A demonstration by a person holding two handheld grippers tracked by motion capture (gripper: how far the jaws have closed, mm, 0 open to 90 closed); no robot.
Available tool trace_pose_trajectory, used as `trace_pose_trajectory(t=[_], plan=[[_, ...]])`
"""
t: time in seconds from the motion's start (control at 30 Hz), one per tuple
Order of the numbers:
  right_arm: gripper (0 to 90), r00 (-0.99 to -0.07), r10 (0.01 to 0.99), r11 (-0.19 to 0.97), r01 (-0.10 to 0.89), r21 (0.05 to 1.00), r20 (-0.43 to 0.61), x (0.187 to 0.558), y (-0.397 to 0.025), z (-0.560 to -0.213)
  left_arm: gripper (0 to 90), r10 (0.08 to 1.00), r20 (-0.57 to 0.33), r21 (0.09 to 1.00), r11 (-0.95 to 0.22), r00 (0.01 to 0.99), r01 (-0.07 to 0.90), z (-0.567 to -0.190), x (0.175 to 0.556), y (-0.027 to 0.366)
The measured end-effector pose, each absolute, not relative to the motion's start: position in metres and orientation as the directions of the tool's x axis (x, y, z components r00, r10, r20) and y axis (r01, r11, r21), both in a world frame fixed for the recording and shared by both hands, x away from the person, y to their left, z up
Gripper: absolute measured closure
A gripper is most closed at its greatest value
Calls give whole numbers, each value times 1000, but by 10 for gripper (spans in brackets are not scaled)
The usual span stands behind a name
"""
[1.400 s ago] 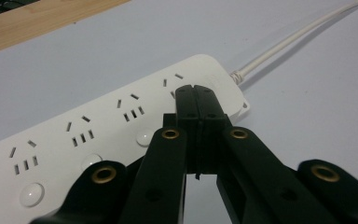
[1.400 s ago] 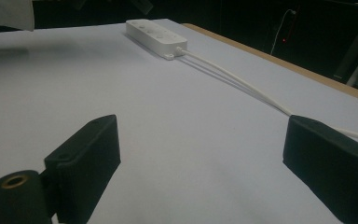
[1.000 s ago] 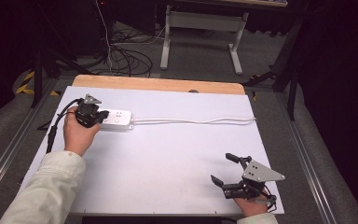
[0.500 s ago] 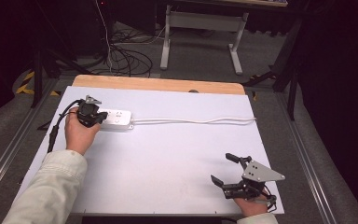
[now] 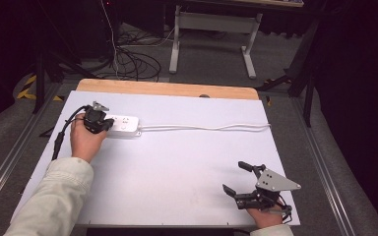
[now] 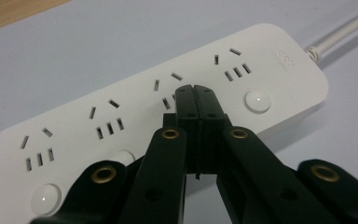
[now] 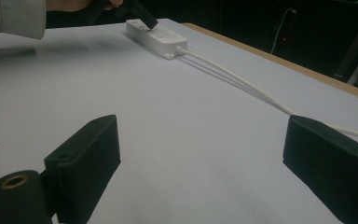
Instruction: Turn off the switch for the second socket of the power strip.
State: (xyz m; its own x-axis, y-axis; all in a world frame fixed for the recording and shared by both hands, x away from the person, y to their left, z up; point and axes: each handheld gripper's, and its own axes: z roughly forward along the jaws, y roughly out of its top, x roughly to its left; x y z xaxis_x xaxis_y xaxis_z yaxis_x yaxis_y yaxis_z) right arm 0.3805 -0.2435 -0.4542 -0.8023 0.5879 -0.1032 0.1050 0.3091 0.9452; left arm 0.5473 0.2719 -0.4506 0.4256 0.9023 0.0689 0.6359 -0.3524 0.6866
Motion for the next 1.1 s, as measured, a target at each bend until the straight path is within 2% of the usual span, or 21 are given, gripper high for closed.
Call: trace_pose_trajectory(t=[0.4, 0.53, 0.9, 1.1], plan=[[114, -803, 588, 308, 108, 945, -100, 381, -244, -454, 900, 905, 79, 686, -354, 419, 636, -453, 548, 273], [114, -802, 589, 308, 110, 945, -99, 381, -244, -454, 900, 894, 113, 692, -385, 434, 611, -456, 548, 272], [115, -805, 585, 311, 109, 944, -100, 380, -244, -454, 900, 910, 82, 698, -344, 407, 628, -458, 545, 270], [115, -806, 584, 310, 107, 945, -100, 380, -244, -454, 900, 910, 113, 697, -359, 399, 621, -459, 544, 266]])
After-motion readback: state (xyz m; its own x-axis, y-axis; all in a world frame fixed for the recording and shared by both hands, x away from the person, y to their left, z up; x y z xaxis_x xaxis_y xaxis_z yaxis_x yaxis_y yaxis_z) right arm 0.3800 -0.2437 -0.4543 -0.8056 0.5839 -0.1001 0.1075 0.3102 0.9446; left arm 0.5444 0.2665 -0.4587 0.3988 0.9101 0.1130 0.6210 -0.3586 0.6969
